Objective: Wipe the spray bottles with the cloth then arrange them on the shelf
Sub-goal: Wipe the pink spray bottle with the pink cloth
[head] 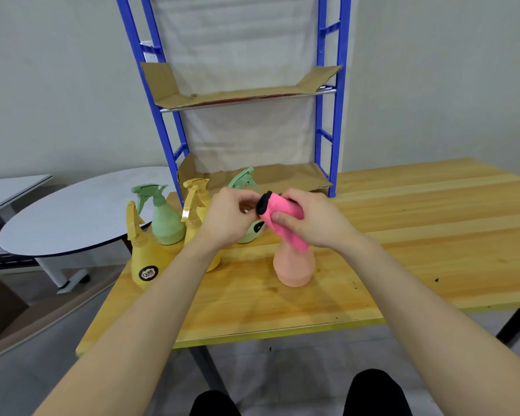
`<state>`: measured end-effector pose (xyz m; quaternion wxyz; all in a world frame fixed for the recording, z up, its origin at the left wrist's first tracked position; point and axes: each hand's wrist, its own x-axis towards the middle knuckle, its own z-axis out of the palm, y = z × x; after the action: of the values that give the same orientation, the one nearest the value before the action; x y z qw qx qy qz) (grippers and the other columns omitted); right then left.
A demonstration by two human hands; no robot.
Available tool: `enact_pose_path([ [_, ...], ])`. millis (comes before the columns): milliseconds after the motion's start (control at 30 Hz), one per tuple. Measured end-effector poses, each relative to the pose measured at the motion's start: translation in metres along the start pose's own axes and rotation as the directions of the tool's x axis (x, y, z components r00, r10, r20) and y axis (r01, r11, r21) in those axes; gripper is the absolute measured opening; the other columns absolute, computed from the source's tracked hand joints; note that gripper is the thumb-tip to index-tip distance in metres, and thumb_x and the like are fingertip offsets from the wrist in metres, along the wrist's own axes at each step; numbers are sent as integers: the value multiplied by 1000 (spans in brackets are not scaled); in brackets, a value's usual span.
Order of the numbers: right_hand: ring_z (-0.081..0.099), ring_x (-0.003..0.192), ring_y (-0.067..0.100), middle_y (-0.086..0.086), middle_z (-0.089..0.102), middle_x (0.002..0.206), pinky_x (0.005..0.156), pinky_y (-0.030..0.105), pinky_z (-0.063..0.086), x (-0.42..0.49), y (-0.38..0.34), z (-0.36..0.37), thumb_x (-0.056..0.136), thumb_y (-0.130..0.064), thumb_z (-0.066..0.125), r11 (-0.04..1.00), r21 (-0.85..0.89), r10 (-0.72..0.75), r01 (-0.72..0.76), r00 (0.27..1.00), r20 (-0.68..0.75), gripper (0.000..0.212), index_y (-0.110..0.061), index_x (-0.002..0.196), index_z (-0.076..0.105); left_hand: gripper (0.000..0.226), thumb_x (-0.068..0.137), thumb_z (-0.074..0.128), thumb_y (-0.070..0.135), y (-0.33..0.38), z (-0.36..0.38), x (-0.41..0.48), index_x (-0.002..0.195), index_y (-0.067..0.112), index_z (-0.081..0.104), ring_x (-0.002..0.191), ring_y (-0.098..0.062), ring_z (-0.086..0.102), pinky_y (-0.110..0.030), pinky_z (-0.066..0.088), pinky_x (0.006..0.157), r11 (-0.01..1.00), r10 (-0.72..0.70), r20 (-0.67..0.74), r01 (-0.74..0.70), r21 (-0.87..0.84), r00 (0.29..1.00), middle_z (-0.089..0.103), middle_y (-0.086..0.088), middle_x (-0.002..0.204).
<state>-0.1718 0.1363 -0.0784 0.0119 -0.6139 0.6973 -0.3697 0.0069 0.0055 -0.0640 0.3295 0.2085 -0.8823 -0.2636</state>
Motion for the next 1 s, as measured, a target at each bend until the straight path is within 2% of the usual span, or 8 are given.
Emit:
enact_pose_path([
  [133,63,79,11,-10,67,84,64,31,46,-7,9,16,100,-54,66,994,101,42,-31,994,-103,25,-28,100,62,23,95,77,5,2,0,0,112,19,84,91,-4,75,-20,58,85,998,4,-10,-4,60,1000,81,11,98],
  [267,59,75,7,-11,64,81,64,30,41,-29,19,39,110,-45,52,972,237,77,-5,952,-297,21,-28,98,59,10,99,77,17,7,8,0,108,22,81,90,-1,74,-17,56,81,998,-21,-21,22,64,1000,80,13,96],
  [433,67,103,12,-11,73,112,85,32,53,-25,17,22,104,-24,67,932,355,126,-78,986,-114,26,-24,130,67,7,100,76,20,7,8,-4,106,22,78,89,-6,76,-32,63,86,998,-39,-15,40,50,999,80,9,94],
  [567,71,96,11,-12,76,101,81,32,56,-22,23,14,87,-31,88,913,387,195,-131,972,-132,27,-28,111,75,4,99,76,20,11,9,-3,103,20,77,85,-9,76,-36,63,85,997,-46,-23,47,61,999,81,7,89],
  [667,70,82,8,-12,76,87,73,34,55,-31,28,23,93,-38,82,890,427,292,-162,921,-259,10,-32,95,75,4,97,79,21,16,12,-5,100,21,76,83,-10,75,-36,63,84,994,-66,-48,70,82,997,80,7,87],
  [800,71,89,16,-6,76,94,80,46,58,-40,28,36,108,-36,60,887,442,300,-133,893,-334,20,-21,112,74,6,96,79,22,21,17,-6,97,19,73,82,-8,73,-35,61,85,990,-54,-70,63,130,996,78,8,86],
  [900,71,105,6,-11,75,115,89,28,58,-40,27,31,101,-20,73,814,569,290,-119,932,-220,26,-25,126,70,6,96,78,21,22,13,-6,98,19,73,83,-14,74,-39,61,87,987,-58,-51,65,150,997,77,6,85],
  [1000,74,98,8,-10,79,106,86,30,58,-40,29,25,97,-20,78,805,574,327,-154,921,-212,21,-28,116,75,7,96,78,20,26,13,-5,97,20,72,84,-18,74,-42,62,86,985,-53,-44,60,162,998,76,6,84],
])
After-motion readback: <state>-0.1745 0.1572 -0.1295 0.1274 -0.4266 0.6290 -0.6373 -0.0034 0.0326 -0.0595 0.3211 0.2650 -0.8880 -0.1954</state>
